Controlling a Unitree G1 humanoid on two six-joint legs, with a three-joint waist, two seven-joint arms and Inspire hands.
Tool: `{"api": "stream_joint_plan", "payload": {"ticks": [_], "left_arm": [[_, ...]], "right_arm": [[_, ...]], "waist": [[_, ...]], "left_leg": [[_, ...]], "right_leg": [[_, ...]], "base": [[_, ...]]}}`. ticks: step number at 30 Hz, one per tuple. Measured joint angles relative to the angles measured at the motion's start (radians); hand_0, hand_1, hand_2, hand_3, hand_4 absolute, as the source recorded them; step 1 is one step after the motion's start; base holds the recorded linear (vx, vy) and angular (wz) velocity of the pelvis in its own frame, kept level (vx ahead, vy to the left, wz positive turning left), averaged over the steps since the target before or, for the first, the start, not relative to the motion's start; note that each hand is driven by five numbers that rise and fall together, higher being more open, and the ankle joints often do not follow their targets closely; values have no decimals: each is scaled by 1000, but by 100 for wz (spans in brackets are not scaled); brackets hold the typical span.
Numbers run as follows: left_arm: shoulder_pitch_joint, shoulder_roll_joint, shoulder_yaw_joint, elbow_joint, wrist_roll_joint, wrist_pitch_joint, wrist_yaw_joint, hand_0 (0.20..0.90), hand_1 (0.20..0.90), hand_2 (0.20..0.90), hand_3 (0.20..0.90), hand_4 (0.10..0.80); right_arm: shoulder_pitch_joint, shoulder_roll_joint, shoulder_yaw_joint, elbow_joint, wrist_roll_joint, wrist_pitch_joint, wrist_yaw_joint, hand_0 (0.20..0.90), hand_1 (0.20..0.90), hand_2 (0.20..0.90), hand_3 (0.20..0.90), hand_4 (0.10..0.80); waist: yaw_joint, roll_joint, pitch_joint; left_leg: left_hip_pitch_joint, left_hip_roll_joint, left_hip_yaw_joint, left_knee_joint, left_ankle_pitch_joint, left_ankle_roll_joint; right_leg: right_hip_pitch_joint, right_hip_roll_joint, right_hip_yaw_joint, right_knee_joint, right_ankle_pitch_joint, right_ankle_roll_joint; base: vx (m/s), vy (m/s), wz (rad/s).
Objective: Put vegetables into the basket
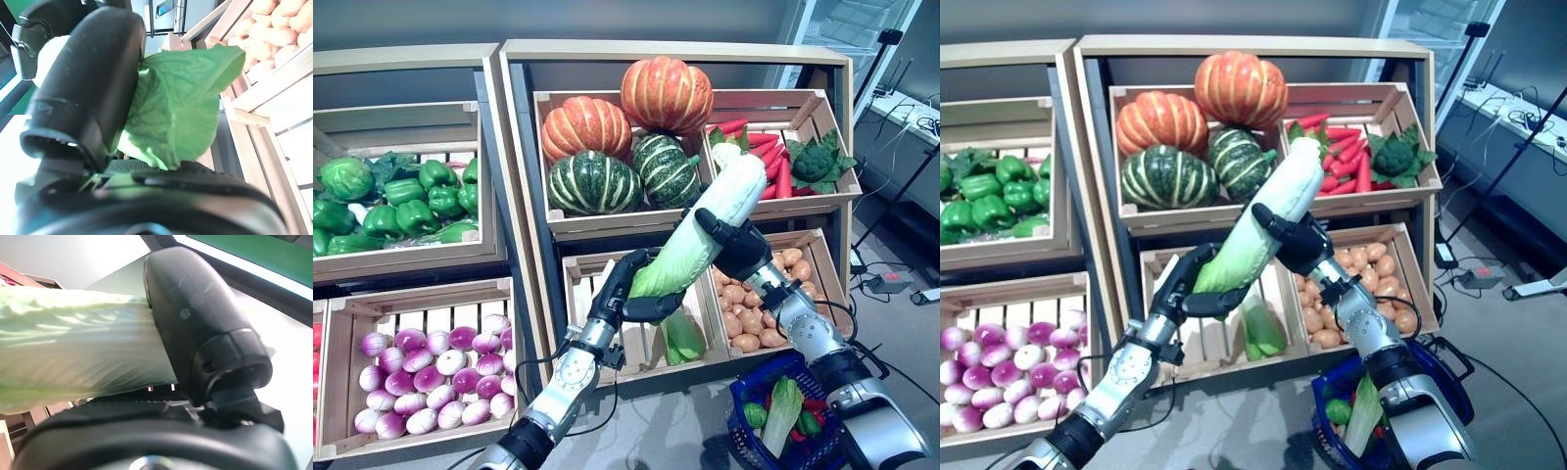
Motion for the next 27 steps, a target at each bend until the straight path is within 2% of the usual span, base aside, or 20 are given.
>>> {"api": "stream_joint_plan", "payload": {"ticks": [3,4,5,6,9,12,19,22,25,27], "left_arm": [[0,1,1,0,0,0,-6,300,300,300,300,400],[1,2,3,0,0,0,-9,481,481,481,481,521],[2,2,5,1,0,0,-10,785,785,785,785,723],[4,2,6,7,0,0,-10,900,900,900,900,800],[5,0,4,34,25,1,-22,900,900,900,900,800],[8,2,-6,64,113,12,-48,900,900,900,900,800],[113,29,-2,269,227,95,-30,900,900,900,900,800],[149,43,8,336,264,107,-19,900,900,900,900,800],[176,47,19,359,287,108,-15,900,900,900,900,800],[181,47,20,370,290,107,-14,900,900,900,900,800]], "right_arm": [[0,0,0,-11,-9,-1,-10,300,300,300,300,400],[0,0,0,-11,-11,-1,-10,300,300,300,300,400],[0,0,-1,-12,-22,-1,-10,300,300,300,300,400],[0,-1,-3,-15,-42,-2,-13,300,300,300,300,400],[2,-10,-4,-14,-82,-1,-39,300,300,300,300,400],[13,-59,-12,-4,-88,-1,-62,300,300,300,300,400],[64,-172,-266,57,-75,-20,-101,300,300,300,300,400],[93,-216,-293,73,-75,-35,-119,300,300,300,300,400],[148,-240,-318,82,-75,-35,-123,300,300,300,300,400],[182,-241,-322,82,-76,-36,-128,300,300,300,300,400]], "waist": [[-6,0,0],[-11,0,0],[-19,0,0],[-27,0,0],[-48,0,0],[-59,0,0],[-120,-1,0],[-156,-1,0],[-162,-1,1],[-169,-2,0]], "left_leg": [[-1,0,3,0,0,0],[-2,0,4,0,-1,1],[-4,0,6,0,-1,1],[-3,1,11,0,-1,2],[-2,3,33,0,-5,6],[-1,2,59,0,-8,10],[-3,3,117,-1,-14,16],[1,6,135,-1,-15,16],[3,13,164,-1,-18,13],[5,15,169,-1,-19,12]], "right_leg": [[-2,0,2,0,0,0],[-4,0,3,0,0,0],[-6,-1,4,0,1,1],[-7,-1,7,0,1,2],[-19,-1,34,0,4,4],[-31,-1,58,0,11,6],[-62,-1,111,0,25,7],[-66,2,121,0,29,5],[-79,11,161,-1,37,3],[-83,14,168,-1,38,2]], "base": [[0,0,0],[0,0,0],[12,5,-5],[14,7,-10],[29,5,-22],[22,-1,-23],[6,-36,-25],[32,-43,-20],[29,-36,-30],[19,-27,-14]]}}
